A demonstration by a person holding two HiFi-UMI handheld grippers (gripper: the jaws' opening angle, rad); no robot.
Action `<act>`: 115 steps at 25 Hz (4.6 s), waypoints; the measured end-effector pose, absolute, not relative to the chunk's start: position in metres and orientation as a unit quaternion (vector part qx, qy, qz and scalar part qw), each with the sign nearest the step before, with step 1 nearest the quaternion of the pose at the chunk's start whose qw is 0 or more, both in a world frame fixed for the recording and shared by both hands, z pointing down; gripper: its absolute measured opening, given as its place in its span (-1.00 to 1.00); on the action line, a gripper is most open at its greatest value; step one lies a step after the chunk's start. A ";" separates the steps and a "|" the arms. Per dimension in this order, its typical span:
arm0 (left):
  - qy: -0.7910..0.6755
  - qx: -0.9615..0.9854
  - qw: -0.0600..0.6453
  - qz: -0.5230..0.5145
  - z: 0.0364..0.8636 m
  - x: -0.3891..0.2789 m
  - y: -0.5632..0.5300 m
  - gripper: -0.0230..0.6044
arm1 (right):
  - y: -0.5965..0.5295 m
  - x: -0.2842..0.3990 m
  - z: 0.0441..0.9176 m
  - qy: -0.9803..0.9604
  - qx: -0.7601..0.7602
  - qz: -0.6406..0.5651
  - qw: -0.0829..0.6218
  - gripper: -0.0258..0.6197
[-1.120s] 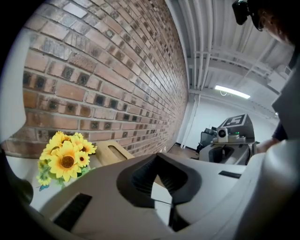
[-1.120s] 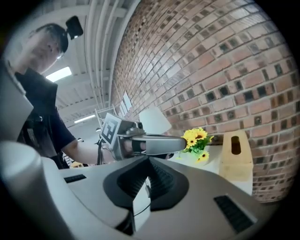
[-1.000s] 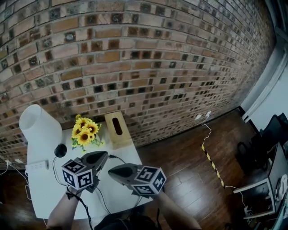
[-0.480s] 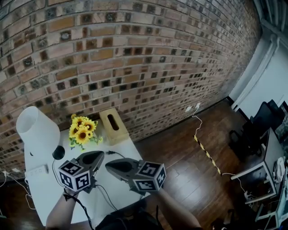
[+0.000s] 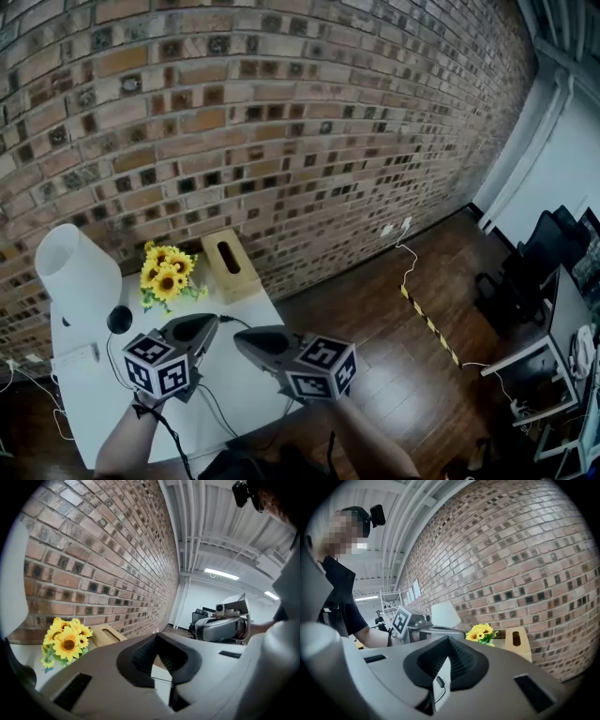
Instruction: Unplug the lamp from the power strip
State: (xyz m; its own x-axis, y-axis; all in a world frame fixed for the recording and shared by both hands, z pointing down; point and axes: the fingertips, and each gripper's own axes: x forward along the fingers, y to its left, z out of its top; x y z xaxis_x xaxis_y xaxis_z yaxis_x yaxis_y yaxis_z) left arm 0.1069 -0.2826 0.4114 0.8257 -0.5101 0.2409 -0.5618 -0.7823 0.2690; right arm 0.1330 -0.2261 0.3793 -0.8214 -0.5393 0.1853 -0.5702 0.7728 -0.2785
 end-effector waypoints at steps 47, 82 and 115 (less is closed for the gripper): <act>-0.515 0.850 0.035 0.106 0.345 0.090 -0.109 -0.92 | -0.100 0.180 0.367 -0.982 0.180 0.050 0.031 -0.91; -0.308 0.948 0.029 0.073 0.360 0.078 -0.049 -0.92 | -0.004 0.124 0.365 -0.926 0.363 0.050 0.095 -0.91; -0.150 0.984 -0.018 0.094 0.349 0.331 0.040 -0.92 | 0.095 0.351 0.344 -0.866 0.496 0.048 0.050 -0.91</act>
